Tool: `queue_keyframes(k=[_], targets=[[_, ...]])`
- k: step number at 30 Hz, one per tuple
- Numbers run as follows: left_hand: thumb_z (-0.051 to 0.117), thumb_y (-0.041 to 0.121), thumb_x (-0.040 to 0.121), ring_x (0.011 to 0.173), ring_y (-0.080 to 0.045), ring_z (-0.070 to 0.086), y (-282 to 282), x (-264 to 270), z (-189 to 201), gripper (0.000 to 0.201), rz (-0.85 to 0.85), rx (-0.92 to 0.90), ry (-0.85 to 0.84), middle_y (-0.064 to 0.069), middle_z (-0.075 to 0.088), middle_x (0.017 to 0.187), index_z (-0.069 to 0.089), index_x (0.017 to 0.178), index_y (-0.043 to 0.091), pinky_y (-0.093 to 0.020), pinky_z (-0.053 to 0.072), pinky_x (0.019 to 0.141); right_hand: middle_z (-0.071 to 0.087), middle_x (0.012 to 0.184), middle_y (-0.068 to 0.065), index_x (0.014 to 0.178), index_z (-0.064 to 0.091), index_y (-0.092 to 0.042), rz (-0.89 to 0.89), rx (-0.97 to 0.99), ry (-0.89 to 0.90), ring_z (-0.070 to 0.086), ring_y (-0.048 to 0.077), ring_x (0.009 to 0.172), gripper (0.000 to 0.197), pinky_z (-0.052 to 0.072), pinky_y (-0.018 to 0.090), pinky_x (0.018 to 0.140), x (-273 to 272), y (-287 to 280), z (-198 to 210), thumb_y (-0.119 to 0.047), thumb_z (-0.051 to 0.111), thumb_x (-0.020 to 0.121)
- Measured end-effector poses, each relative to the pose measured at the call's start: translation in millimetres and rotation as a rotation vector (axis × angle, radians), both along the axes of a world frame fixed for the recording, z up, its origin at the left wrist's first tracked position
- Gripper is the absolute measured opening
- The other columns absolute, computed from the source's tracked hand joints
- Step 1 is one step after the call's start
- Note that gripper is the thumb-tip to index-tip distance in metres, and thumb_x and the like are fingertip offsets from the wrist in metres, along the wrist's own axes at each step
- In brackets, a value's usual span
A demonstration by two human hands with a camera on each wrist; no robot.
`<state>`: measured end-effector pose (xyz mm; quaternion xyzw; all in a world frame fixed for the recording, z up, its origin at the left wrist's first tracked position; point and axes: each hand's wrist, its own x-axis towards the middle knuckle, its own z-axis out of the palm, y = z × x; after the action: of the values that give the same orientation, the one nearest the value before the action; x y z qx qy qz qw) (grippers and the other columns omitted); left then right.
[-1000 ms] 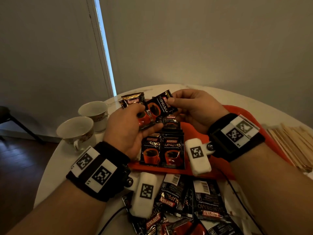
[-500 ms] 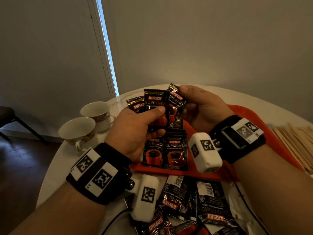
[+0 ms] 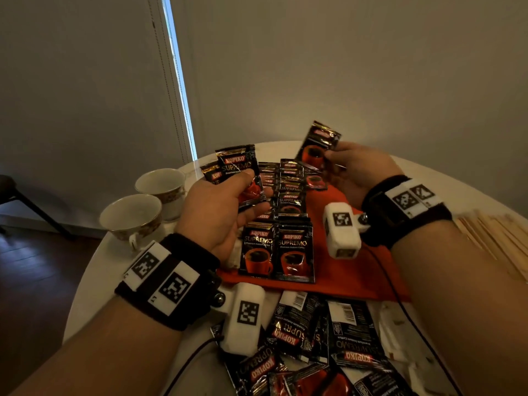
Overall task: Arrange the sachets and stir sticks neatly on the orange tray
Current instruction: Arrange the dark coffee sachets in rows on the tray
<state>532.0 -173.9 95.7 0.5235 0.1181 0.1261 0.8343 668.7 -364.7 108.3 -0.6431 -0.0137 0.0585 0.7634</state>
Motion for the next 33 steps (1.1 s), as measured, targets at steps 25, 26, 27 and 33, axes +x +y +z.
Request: queue_keyframes(k=[25, 26, 27, 33], targets=[[0.067, 0.011, 0.098, 0.076, -0.021, 0.077, 1.0, -0.6, -1.0, 0.012, -0.025, 0.040, 0.013, -0.012, 0.080, 0.090, 0.071, 0.109, 0.006, -0.030, 0.061, 0.058, 0.058, 0.066, 0.001, 0.082, 0.067, -0.010, -0.032, -0.812, 0.283, 0.048, 0.012, 0.053, 0.018, 0.041, 0.023, 0.045, 49.0, -12.9, -22.9, -0.023, 0.071, 0.095], [0.067, 0.010, 0.098, 0.075, -0.021, 0.077, 0.1, -0.8, -1.1, 0.011, -0.027, 0.040, 0.016, -0.012, 0.079, 0.089, 0.071, 0.107, 0.005, -0.030, 0.061, 0.058, 0.054, 0.060, 0.000, 0.080, 0.065, -0.012, -0.020, -0.753, 0.297, 0.045, 0.012, 0.048, 0.020, 0.038, 0.023, 0.040, 48.0, -13.7, -22.6, -0.024, 0.068, 0.096], [0.067, 0.009, 0.098, 0.075, -0.022, 0.077, -0.3, -0.6, -1.4, 0.010, -0.028, 0.042, 0.019, -0.012, 0.079, 0.088, 0.071, 0.105, 0.005, -0.030, 0.061, 0.058, 0.050, 0.056, -0.002, 0.078, 0.061, -0.015, -0.026, -0.682, 0.300, 0.042, 0.011, 0.045, 0.022, 0.036, 0.022, 0.040, 47.0, -14.5, -22.1, -0.024, 0.068, 0.097], [0.076, 0.009, 0.090, 0.074, -0.019, 0.076, 0.1, 1.2, -4.4, 0.015, -0.047, 0.073, 0.054, -0.009, 0.079, 0.087, 0.073, 0.104, 0.005, -0.026, 0.057, 0.053, 0.060, 0.068, -0.008, 0.092, 0.067, -0.022, 0.210, -0.236, 0.092, 0.048, 0.009, 0.054, 0.024, 0.035, 0.023, 0.050, -10.3, -1.7, 5.8, -0.042, 0.075, 0.084]])
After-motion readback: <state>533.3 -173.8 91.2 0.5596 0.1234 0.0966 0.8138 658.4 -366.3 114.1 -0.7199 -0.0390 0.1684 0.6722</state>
